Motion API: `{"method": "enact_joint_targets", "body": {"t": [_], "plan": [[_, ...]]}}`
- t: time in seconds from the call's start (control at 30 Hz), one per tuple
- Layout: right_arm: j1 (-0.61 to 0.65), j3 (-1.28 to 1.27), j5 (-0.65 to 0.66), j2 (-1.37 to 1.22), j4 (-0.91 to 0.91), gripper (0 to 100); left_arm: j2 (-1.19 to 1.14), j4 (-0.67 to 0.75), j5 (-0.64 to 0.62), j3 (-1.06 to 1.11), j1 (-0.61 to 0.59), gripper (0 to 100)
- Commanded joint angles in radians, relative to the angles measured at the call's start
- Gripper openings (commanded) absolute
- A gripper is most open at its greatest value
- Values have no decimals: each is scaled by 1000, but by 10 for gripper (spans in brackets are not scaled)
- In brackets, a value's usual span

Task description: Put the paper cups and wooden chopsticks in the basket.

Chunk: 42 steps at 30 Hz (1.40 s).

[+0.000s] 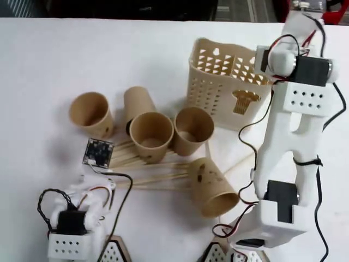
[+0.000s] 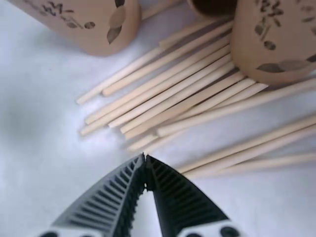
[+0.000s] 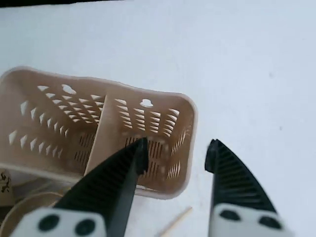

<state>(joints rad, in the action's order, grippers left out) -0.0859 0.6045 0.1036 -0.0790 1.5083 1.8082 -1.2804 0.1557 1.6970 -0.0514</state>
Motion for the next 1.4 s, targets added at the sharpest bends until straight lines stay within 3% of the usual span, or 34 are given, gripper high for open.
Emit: {"method": "enact_joint_targets", "body": {"t": [0.0,0.37,0.57,0.93,1.37], "plan": [[19,40,49,-36,-7,199,13,-5,-5,-5,-7,27],[-2,44,49,-266,-127,193,13,-5,-5,-5,-7,27],[10,44,57,-283,-137,19,13,-5,-5,-5,-7,27],[-36,94,31,-292,-340,19,13,-5,-5,-5,-7,27],[-74,103,-6,-426,-383,19,13,-5,-5,-5,-7,27]]}}
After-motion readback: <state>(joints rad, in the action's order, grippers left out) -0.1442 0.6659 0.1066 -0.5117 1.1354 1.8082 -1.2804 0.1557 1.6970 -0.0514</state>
